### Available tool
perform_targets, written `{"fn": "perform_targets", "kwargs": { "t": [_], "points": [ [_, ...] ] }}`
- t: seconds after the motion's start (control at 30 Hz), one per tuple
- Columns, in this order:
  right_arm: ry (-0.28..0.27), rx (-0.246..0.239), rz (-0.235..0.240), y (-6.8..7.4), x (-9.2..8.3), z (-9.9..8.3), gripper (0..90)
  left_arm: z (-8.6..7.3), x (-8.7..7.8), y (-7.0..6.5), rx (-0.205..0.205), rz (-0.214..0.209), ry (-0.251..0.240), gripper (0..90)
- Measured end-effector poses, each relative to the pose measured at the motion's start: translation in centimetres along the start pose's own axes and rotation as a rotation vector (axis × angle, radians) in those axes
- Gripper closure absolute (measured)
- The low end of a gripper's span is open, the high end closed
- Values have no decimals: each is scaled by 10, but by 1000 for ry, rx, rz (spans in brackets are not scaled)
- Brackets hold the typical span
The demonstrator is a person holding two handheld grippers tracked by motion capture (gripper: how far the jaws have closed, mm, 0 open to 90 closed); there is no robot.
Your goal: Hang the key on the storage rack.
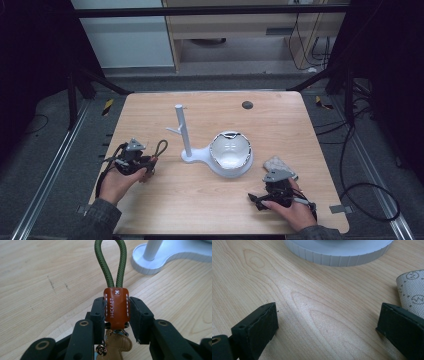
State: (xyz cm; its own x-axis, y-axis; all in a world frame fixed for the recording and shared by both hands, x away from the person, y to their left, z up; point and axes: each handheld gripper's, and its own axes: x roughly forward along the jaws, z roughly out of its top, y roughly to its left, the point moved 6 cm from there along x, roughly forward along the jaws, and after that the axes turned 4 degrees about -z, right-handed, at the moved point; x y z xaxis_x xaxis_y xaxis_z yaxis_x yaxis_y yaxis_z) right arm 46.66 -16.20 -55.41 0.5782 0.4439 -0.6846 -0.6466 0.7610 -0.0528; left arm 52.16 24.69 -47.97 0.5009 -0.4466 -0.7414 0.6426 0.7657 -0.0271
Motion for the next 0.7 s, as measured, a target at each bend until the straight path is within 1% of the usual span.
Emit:
{"fn": "perform_targets", "kwargs": {
  "t": [0.1,0.17,0.3,0.37,0.4,0.5,0.6,0.7],
  "points": [
    [4,1,-2,0,0,0,26,0,-6,-7,26,6,-23,659],
    [5,2,-5,0,0,0,23,2,-11,-11,38,10,-51,659],
    [7,1,-7,0,1,0,18,5,-19,-17,44,15,-102,659],
    [6,2,-6,-1,1,0,17,5,-22,-20,50,17,-115,659],
    [7,1,-6,-1,1,0,17,6,-24,-21,51,18,-134,659],
    [6,2,-6,-1,1,0,17,7,-29,-26,58,16,-169,659],
    [8,1,-6,-1,1,0,17,8,-34,-34,69,10,-206,659],
    [8,1,-6,-1,1,0,17,8,-39,-39,73,3,-230,659]
  ]
}}
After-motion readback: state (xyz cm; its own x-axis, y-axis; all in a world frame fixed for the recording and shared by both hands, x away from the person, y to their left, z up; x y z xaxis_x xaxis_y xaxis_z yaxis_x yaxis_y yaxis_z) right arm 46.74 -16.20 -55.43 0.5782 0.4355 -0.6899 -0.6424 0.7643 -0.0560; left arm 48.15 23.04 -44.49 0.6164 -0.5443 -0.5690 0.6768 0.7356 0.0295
